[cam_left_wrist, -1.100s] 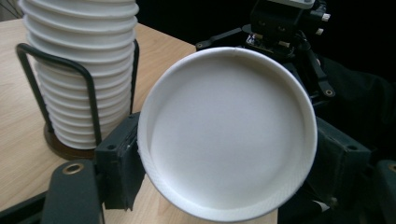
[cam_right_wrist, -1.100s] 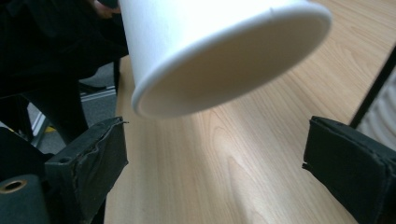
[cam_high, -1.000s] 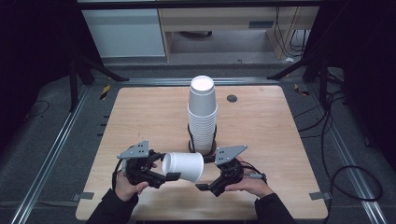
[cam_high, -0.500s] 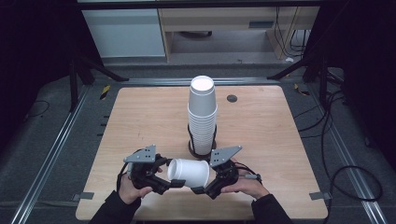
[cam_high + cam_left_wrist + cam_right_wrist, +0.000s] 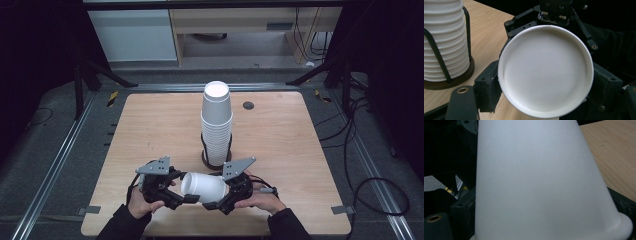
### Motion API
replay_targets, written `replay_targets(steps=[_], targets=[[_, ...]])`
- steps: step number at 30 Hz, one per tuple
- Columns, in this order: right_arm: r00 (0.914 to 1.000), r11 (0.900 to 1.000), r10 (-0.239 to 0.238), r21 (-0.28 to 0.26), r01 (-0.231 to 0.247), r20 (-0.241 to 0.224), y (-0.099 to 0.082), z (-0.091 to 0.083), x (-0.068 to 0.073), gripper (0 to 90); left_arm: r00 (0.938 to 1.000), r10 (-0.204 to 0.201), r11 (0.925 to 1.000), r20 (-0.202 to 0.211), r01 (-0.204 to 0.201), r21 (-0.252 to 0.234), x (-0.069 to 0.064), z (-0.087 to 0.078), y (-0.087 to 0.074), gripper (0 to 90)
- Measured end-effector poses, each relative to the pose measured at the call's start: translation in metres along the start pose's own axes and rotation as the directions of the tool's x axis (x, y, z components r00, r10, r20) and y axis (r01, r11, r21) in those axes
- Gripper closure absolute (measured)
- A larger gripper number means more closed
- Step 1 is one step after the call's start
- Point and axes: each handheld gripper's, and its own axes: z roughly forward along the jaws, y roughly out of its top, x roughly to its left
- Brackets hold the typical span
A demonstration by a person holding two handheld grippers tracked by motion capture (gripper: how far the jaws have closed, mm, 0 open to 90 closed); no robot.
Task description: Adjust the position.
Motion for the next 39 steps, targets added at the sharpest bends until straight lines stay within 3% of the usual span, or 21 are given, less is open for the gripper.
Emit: replay_targets(steps=[8,14,16,20,22,23,25,28,31,32,34,39], targets=[[1.0000,0.9999,-0.001,0.012,0.001,0.007,0.000,-0.004,-0.001,8.4,0.9996,0.005,1.0000,-0.028,-0.005,0.007,0.001,-0.007,0.002,15.1],[0.9981,0.9985,-0.019,0.053,0.016,0.058,-0.001,-0.015,-0.005,8.5,0.9983,0.014,0.9979,-0.057,-0.011,0.063,0.006,-0.015,0.002,11.5],[0.9946,0.9940,-0.043,0.104,0.033,0.094,-0.001,-0.016,-0.006,8.4,0.9972,0.022,0.9924,-0.071,-0.013,0.123,0.009,-0.012,-0.001,11.0],[0.9913,0.9872,-0.064,0.152,0.046,0.115,-0.003,-0.014,-0.007,8.4,0.9961,0.027,0.9841,-0.083,-0.012,0.177,0.012,-0.007,-0.004,10.4],[0.9896,0.9805,-0.077,0.189,0.053,0.121,-0.005,-0.010,-0.008,8.3,0.9953,0.038,0.9736,-0.089,-0.017,0.228,0.013,0.001,-0.007,10.3],[0.9896,0.9805,-0.077,0.189,0.053,0.121,-0.005,-0.010,-0.008,8.3,0.9953,0.038,0.9736,-0.089,-0.017,0.228,0.013,0.001,-0.007,10.3],[0.9893,0.9755,-0.085,0.212,0.058,0.119,-0.005,-0.005,-0.008,8.3,0.9948,0.044,0.9634,-0.092,-0.018,0.267,0.013,0.008,-0.010,10.3],[0.9865,0.9595,-0.116,0.270,0.081,0.116,-0.006,0.004,-0.007,8.3,0.9957,0.042,0.9504,-0.082,-0.014,0.311,0.014,0.015,-0.013,10.4],[0.9843,0.9448,-0.140,0.312,0.101,0.107,-0.005,0.012,-0.006,8.2,0.9960,0.047,0.9407,-0.076,-0.018,0.339,0.014,0.020,-0.015,10.6],[0.9843,0.9448,-0.140,0.312,0.101,0.107,-0.005,0.012,-0.006,8.2,0.9960,0.047,0.9407,-0.076,-0.018,0.339,0.014,0.020,-0.015,10.8],[0.9826,0.9328,-0.159,0.340,0.118,0.096,-0.004,0.019,-0.004,8.2,0.9962,0.050,0.9322,-0.071,-0.021,0.361,0.014,0.023,-0.017,11.6],[0.9813,0.9242,-0.178,0.355,0.142,0.073,-0.001,0.026,0.001,8.2,0.9973,0.050,0.9243,-0.054,-0.026,0.381,0.014,0.026,-0.019,15.7]])
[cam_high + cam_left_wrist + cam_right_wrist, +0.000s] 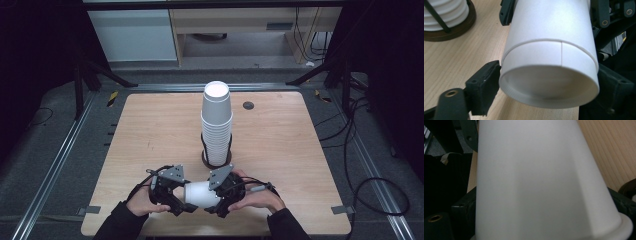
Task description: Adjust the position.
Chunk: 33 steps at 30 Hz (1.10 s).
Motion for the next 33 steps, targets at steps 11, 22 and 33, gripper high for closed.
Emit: replay_targets(steps=[11,22,33], targets=[[0.9999,0.9999,-0.013,0.007,0.013,-0.011,0.0005,0.0022,0.0001,7.4,0.9997,0.024,0.9996,0.010,-0.025,0.010,-0.0024,0.0001,-0.0012,23.5],[0.9998,0.9999,-0.013,-0.009,0.013,-0.013,0.0002,0.0008,-0.0008,5.6,0.9992,0.038,0.9993,0.009,-0.038,0.002,-0.0030,-0.0009,-0.0012,24.8],[0.9999,0.9999,-0.011,-0.010,0.011,0.005,0.0010,-0.0011,0.0001,7.7,0.9996,0.028,0.9989,0.002,-0.028,-0.036,-0.0042,-0.0039,0.0009,21.7]])
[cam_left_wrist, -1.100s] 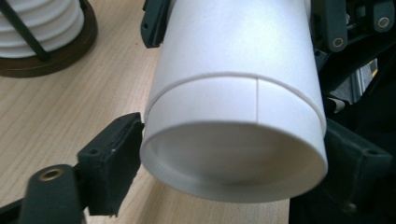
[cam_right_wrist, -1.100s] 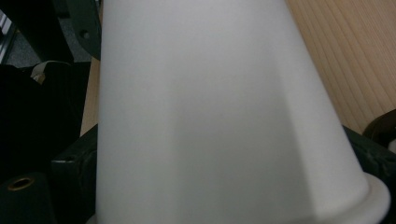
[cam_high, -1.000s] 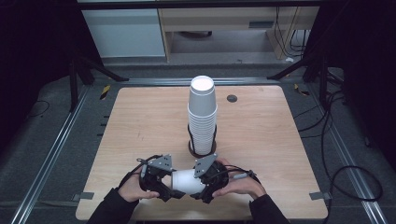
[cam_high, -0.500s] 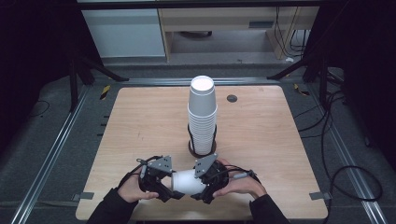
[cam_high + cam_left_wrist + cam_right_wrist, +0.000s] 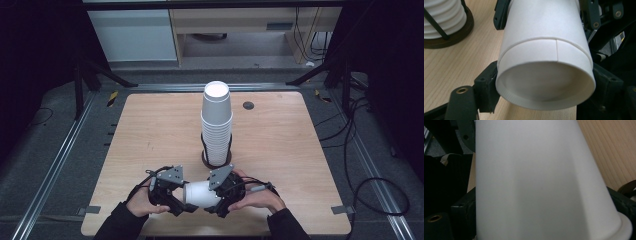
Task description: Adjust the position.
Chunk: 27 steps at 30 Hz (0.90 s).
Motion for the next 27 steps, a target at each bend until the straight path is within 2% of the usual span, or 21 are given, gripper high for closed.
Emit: replay_targets(steps=[4,12,13,18,27], targets=[[0.9999,0.9999,-0.010,0.005,0.010,-0.007,0.0026,0.0016,0.0022,7.7,1.0000,0.003,1.0000,-0.008,-0.003,0.003,-0.0020,0.0002,0.0018,18.9],[0.9999,0.9998,-0.016,0.010,0.017,-0.004,0.0045,0.0046,0.0038,7.3,0.9999,-0.006,1.0000,-0.008,0.006,0.004,-0.0029,0.0007,0.0022,20.7],[0.9998,0.9998,-0.019,0.011,0.019,0.001,0.0044,0.0054,0.0037,7.0,0.9998,0.003,1.0000,-0.019,-0.003,0.007,-0.0035,0.0004,0.0025,20.9],[0.9999,0.9999,-0.012,0.001,0.012,0.000,0.0043,0.0046,0.0032,6.6,0.9998,0.003,0.9999,-0.017,-0.003,-0.011,-0.0030,-0.0014,0.0019,21.4],[1.0000,0.9999,0.004,-0.017,-0.004,0.007,0.0038,0.0014,0.0017,2.4,0.9995,0.000,1.0000,-0.033,0.000,0.000,-0.0010,-0.0029,0.0003,21.6]])
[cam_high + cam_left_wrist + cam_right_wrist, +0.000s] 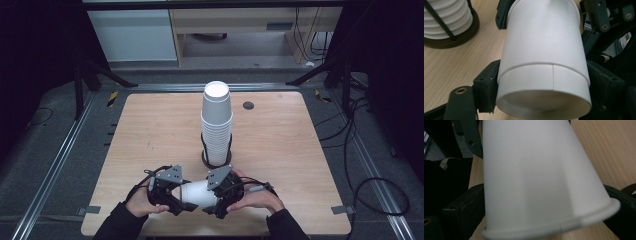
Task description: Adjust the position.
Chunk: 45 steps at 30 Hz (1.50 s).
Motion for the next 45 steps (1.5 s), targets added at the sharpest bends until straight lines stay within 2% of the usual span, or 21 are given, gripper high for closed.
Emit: replay_targets(steps=[5,7,9,10,14,17,18,19,22,24,25,27,28,31,34,35,36,37,38,39,45], targets=[[0.9997,0.9985,0.023,-0.049,-0.022,0.005,0.001,-0.010,-0.003,2.2,0.9995,-0.002,1.0000,-0.030,0.002,0.005,0.003,-0.005,-0.002,21.5],[0.9988,0.9950,0.043,-0.091,-0.041,0.021,0.002,-0.021,-0.006,2.2,0.9993,-0.011,0.9999,-0.037,0.011,-0.006,0.007,-0.009,-0.004,21.4],[0.9983,0.9934,0.053,-0.103,-0.051,0.024,0.002,-0.024,-0.007,2.3,0.9989,-0.018,0.9997,-0.044,0.018,-0.015,0.009,-0.012,-0.006,21.3],[0.9966,0.9890,0.072,-0.132,-0.066,0.039,0.000,-0.032,-0.010,2.4,0.9985,-0.025,0.9994,-0.048,0.024,-0.026,0.010,-0.014,-0.007,21.3],[0.9934,0.9840,0.098,-0.155,-0.088,0.059,-0.003,-0.039,-0.013,2.5,0.9970,-0.053,0.9957,-0.056,0.048,-0.079,0.017,-0.026,-0.010,21.2],[0.9891,0.9773,0.130,-0.177,-0.117,0.068,-0.009,-0.044,-0.017,2.5,0.9954,-0.080,0.9837,-0.053,0.070,-0.165,0.021,-0.036,-0.013,21.1],[0.9878,0.9752,0.140,-0.183,-0.125,0.068,-0.010,-0.045,-0.018,2.5,0.9952,-0.087,0.9718,-0.044,0.075,-0.224,0.023,-0.042,-0.014,21.1],[0.9878,0.9752,0.140,-0.183,-0.125,0.068,-0.010,-0.045,-0.018,2.5,0.9952,-0.087,0.9718,-0.044,0.075,-0.224,0.023,-0.042,-0.014,21.1],[0.9852,0.9686,0.161,-0.201,-0.147,0.058,-0.013,-0.047,-0.020,2.8,0.9969,-0.078,0.9479,-0.013,0.069,-0.311,0.022,-0.049,-0.015,21.1],[0.9845,0.9619,0.172,-0.221,-0.161,0.032,-0.015,-0.048,-0.020,3.1,0.9980,-0.064,0.9380,0.003,0.061,-0.341,0.020,-0.049,-0.014,21.0],[0.9839,0.9586,0.178,-0.230,-0.168,0.022,-0.015,-0.048,-0.020,3.4,0.9981,-0.061,0.9357,0.005,0.059,-0.348,0.019,-0.048,-0.013,21.0],[0.9834,0.9548,0.181,-0.241,-0.174,0.009,-0.015,-0.048,-0.020,3.6,0.9984,-0.056,0.9362,0.011,0.056,-0.347,0.018,-0.047,-0.012,20.9],[0.9830,0.9499,0.183,-0.255,-0.180,-0.015,-0.014,-0.047,-0.018,3.8,0.9986,-0.052,0.9349,0.012,0.053,-0.351,0.016,-0.044,-0.011,20.9],[0.9838,0.9490,0.177,-0.260,-0.179,-0.031,-0.013,-0.044,-0.017,3.8,0.9989,-0.044,0.9359,0.013,0.046,-0.349,0.014,-0.040,-0.010,20.9],[0.9844,0.9499,0.170,-0.258,-0.176,-0.048,-0.012,-0.042,-0.015,4.1,0.9994,-0.034,0.9337,0.012,0.036,-0.356,0.010,-0.036,-0.008,21.0],[0.9844,0.9502,0.168,-0.257,-0.176,-0.053,-0.011,-0.041,-0.015,4.2,0.9990,-0.027,0.9351,0.036,0.038,-0.352,0.008,-0.033,-0.006,21.0],[0.9846,0.9509,0.164,-0.256,-0.174,-0.059,-0.011,-0.040,-0.014,4.2,0.9989,-0.022,0.9388,0.040,0.034,-0.343,0.007,-0.031,-0.006,21.0],[0.9846,0.9509,0.164,-0.256,-0.174,-0.059,-0.011,-0.040,-0.014,4.2,0.9989,-0.022,0.9388,0.040,0.034,-0.343,0.007,-0.031,-0.006,21.0],[0.9845,0.9513,0.163,-0.254,-0.174,-0.065,-0.011,-0.039,-0.014,4.3,0.9989,-0.007,0.9476,0.046,0.022,-0.319,0.005,-0.025,-0.004,21.0],[0.9844,0.9506,0.162,-0.257,-0.174,-0.069,-0.010,-0.039,-0.014,4.3,0.9985,0.000,0.9511,0.055,0.017,-0.308,0.004,-0.023,-0.004,21.0],[0.9832,0.9479,0.149,-0.268,-0.172,-0.106,-0.009,-0.038,-0.012,4.0,0.9968,0.019,0.9571,0.078,0.005,-0.290,0.000,-0.018,-0.003,21.3]])
